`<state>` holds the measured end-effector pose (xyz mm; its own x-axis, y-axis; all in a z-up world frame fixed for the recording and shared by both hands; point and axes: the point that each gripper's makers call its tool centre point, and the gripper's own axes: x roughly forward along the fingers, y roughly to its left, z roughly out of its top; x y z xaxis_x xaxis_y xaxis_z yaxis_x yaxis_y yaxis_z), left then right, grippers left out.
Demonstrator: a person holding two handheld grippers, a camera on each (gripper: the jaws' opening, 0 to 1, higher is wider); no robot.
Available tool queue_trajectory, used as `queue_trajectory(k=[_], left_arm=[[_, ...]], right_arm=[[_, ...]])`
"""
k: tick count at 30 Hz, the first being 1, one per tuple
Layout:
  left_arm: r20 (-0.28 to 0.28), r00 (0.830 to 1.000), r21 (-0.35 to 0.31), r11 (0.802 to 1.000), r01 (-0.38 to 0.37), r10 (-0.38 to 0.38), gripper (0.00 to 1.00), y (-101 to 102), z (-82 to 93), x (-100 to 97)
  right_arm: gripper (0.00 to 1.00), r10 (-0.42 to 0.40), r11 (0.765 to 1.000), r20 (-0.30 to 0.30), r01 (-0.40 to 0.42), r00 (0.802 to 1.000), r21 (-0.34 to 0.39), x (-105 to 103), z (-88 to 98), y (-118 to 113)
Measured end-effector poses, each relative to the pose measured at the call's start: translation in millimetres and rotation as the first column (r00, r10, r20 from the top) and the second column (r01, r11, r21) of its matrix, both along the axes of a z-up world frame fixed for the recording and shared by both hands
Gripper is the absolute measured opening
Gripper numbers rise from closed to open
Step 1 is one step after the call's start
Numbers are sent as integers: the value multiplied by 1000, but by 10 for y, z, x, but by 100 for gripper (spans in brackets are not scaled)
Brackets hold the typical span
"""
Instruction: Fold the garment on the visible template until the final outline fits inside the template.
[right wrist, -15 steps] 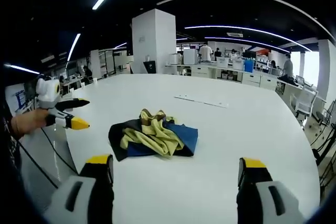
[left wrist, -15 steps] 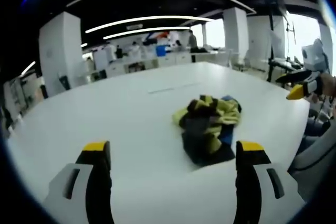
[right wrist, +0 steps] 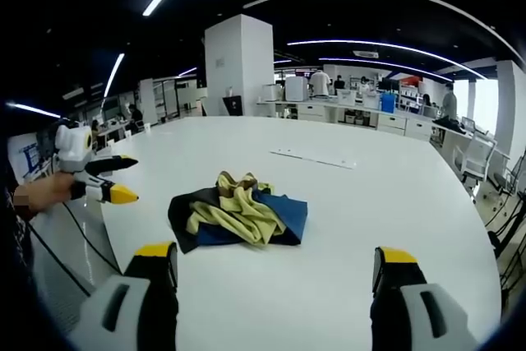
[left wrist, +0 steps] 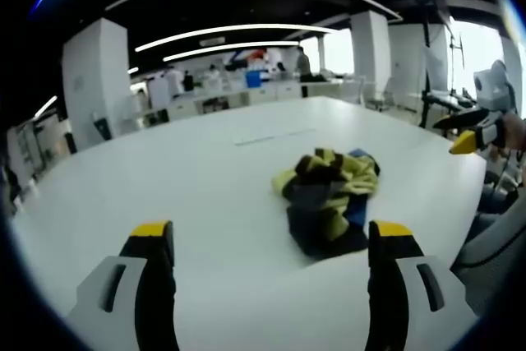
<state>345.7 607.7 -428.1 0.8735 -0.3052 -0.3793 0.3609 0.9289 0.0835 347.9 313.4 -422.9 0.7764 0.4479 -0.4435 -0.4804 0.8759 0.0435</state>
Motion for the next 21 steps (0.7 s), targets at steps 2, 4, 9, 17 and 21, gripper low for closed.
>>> queue_trajectory(k=[2, 4, 9, 17, 21], left_arm=[[1, 1000, -4, 1000, 1, -1, 95, -6, 5, -1], [1, 1000, -5, 1000, 3, -3, 95, -17, 14, -7], [6, 1000, 4, 1000, 10, -10, 95, -22, 19, -4], [12, 1000, 6, 1000, 13, -13, 93, 5, 23, 10], [3, 1000, 2, 1000, 24, -24, 90, 1, -2, 3]], right_arm=[[99, -3, 1000, 3, 3, 1000, -8, 2, 2, -10], [99, 0, 1000, 6, 1, 1000, -19, -4, 5, -12], [99, -1, 1000, 4, 1, 1000, -12, -2, 2, -10], [99, -6, 1000, 11, 6, 1000, -4, 0, 10, -4], [98, -7, 1000, 12, 7, 1000, 6, 5, 13, -2]])
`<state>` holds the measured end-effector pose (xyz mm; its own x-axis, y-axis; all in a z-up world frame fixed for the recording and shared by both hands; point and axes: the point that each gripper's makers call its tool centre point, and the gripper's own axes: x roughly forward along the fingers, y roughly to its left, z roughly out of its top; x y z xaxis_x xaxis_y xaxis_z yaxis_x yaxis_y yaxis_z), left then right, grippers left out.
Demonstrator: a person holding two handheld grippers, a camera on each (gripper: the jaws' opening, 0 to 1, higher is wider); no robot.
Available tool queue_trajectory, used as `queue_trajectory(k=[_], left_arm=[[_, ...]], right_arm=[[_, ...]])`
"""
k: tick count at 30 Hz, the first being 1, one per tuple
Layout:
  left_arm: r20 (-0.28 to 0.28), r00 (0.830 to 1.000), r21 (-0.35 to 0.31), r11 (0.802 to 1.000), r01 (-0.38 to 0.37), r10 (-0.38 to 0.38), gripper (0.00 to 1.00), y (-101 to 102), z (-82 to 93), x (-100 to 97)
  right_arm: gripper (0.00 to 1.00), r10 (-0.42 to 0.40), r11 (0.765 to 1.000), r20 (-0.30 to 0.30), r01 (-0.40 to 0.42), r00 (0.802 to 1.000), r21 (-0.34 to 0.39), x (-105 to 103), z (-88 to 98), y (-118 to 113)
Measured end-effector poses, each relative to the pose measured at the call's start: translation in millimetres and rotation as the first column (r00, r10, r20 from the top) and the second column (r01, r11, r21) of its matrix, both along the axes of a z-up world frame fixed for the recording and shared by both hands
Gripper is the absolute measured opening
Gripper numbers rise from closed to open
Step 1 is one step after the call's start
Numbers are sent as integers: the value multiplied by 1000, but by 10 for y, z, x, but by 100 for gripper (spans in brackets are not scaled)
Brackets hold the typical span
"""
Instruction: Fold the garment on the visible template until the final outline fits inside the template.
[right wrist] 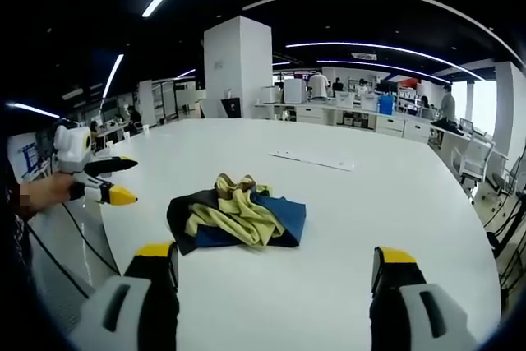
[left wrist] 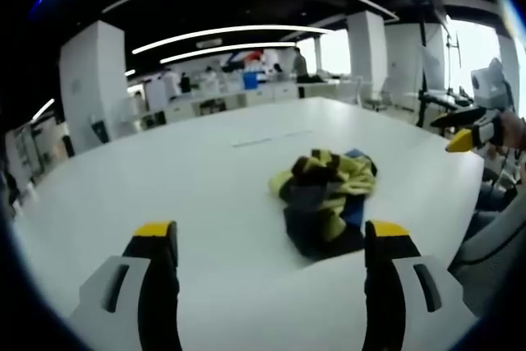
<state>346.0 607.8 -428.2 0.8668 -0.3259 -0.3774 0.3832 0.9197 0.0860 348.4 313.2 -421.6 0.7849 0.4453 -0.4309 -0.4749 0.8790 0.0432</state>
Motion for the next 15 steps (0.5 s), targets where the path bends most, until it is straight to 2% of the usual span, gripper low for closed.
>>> queue_trajectory(k=[3, 6, 10, 15], left_arm=[[24, 1000, 13, 1000, 20, -20, 87, -10, 36, 10], [16, 999, 27, 999, 42, -42, 83, -12, 21, -4], [23, 998, 13, 998, 64, -64, 78, 0, 75, 7], [24, 994, 36, 994, 106, -107, 73, -53, 138, 21]], right_arm=[[98, 4, 1000, 12, -5, 1000, 5, 1, 27, 17], [96, 12, 1000, 24, -12, 1000, 7, 16, 56, 35], [94, 14, 1000, 31, -14, 999, 18, 47, 105, 57], [89, 40, 998, 15, -40, 999, 38, 97, 85, 157]])
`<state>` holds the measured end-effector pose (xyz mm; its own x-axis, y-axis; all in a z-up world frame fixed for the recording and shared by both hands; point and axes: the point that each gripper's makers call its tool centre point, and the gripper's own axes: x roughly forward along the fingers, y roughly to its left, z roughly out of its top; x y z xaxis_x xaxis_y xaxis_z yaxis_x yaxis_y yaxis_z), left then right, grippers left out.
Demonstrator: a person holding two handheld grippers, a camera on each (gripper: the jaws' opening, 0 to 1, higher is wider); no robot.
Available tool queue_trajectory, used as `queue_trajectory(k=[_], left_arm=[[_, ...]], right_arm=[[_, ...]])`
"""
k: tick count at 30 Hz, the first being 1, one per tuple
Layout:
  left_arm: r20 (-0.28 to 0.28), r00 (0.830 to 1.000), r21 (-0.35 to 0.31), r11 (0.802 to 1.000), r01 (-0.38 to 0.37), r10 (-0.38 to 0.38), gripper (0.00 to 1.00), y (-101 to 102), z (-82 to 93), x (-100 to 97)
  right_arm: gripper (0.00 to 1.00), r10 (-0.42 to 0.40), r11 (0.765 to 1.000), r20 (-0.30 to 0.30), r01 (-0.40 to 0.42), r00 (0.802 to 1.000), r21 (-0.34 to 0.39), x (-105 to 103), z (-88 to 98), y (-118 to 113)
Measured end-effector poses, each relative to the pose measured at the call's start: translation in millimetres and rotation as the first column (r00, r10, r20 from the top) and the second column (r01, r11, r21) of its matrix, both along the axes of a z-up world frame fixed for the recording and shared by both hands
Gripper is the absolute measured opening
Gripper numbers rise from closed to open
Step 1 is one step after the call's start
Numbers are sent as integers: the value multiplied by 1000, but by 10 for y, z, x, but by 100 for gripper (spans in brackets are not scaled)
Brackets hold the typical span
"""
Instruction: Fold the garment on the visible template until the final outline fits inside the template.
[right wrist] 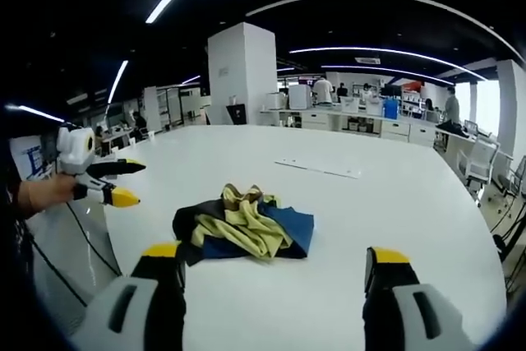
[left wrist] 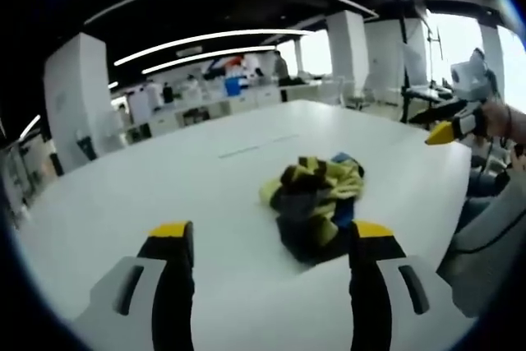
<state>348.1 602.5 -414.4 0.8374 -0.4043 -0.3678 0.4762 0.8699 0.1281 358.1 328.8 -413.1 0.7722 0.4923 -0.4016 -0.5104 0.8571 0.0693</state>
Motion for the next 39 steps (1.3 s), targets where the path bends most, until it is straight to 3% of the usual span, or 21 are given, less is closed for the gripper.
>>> queue_trajectory(k=[5, 8, 10, 13, 17, 21, 31, 39], left_arm=[[14, 999, -25, 998, 52, -52, 68, -59, 38, 39], [-3, 998, -47, 996, 70, -70, 65, -81, -21, 81], [-9, 996, -25, 996, 84, -84, 65, -84, -67, 117], [-13, 995, -32, 994, 103, -104, 62, -107, -53, 144], [-24, 990, -18, 990, 139, -139, 58, -196, -103, 193], [-32, 986, -25, 987, 160, -161, 54, -251, -166, 244], [-59, 975, -58, 975, 212, -216, 38, -440, -252, 350], [-88, 970, -71, 973, 222, -227, 31, -526, -380, 428]], right_arm=[[83, 34, 999, -5, -34, 999, 27, 70, 21, 138], [81, 39, 999, -6, -39, 999, 28, 143, 19, 202], [78, 50, 998, 2, -50, 999, 25, 188, 24, 236], [72, 48, 998, 1, -48, 999, 34, 244, 19, 254], [52, 54, 998, 1, -54, 999, 21, 329, -33, 271], [48, 55, 996, -17, -53, 998, 70, 437, -87, 293], [23, 101, 994, -22, -102, 995, -26, 668, -337, 351], [16, 130, 988, -20, -131, 991, -85, 844, -507, 396]])
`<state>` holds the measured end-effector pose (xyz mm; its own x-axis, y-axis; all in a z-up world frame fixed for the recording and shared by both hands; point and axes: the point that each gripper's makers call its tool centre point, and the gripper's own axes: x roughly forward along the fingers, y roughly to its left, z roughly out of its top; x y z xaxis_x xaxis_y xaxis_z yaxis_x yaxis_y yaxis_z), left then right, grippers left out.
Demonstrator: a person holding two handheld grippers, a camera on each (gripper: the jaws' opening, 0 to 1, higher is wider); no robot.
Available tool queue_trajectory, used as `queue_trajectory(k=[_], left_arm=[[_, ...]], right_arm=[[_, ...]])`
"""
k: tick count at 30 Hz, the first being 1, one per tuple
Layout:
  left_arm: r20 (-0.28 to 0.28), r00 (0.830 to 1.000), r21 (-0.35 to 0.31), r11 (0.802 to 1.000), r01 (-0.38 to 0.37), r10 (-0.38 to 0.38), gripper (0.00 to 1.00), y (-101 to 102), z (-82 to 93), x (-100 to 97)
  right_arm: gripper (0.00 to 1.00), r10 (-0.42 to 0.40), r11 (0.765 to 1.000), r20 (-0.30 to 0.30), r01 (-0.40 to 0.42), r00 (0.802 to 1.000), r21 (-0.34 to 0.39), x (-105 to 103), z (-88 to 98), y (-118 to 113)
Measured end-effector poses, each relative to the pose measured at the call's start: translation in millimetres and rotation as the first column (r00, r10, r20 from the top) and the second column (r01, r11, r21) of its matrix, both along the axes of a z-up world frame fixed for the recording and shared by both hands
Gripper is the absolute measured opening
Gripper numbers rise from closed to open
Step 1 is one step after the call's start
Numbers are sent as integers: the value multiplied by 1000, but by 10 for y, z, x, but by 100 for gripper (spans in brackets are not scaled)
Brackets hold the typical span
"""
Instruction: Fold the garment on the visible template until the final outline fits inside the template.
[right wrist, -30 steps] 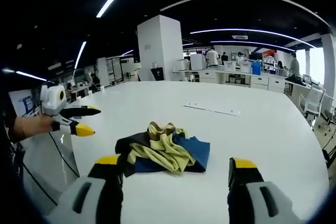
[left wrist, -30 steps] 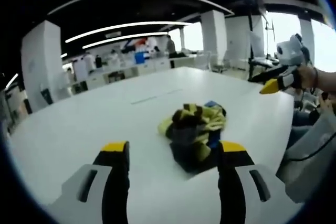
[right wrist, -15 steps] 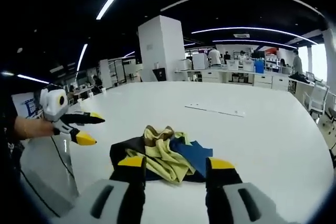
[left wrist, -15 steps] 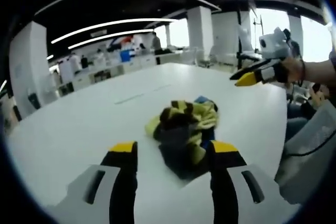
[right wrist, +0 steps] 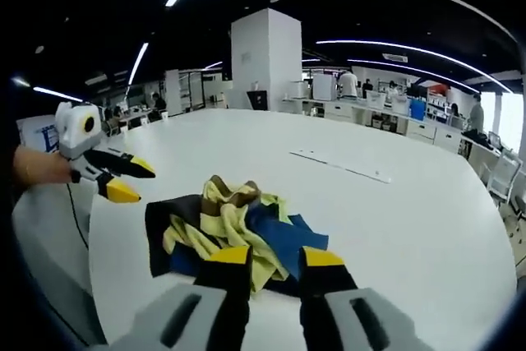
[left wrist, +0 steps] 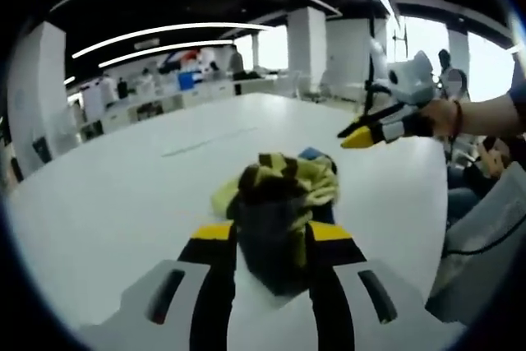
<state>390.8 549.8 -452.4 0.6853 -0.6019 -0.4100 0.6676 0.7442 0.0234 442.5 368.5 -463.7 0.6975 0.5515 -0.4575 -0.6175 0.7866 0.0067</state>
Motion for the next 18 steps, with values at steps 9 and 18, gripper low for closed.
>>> queue_trajectory(k=[9, 18], left_arm=[[-37, 999, 4, 1000, 28, -28, 23, -90, -143, 64], [-57, 998, 6, 999, 35, -34, 14, -178, -227, 122]], right_arm=[[11, 37, 998, -19, -38, 999, -48, 79, -185, 46], [7, 50, 997, -27, -52, 998, -59, 155, -245, 69]])
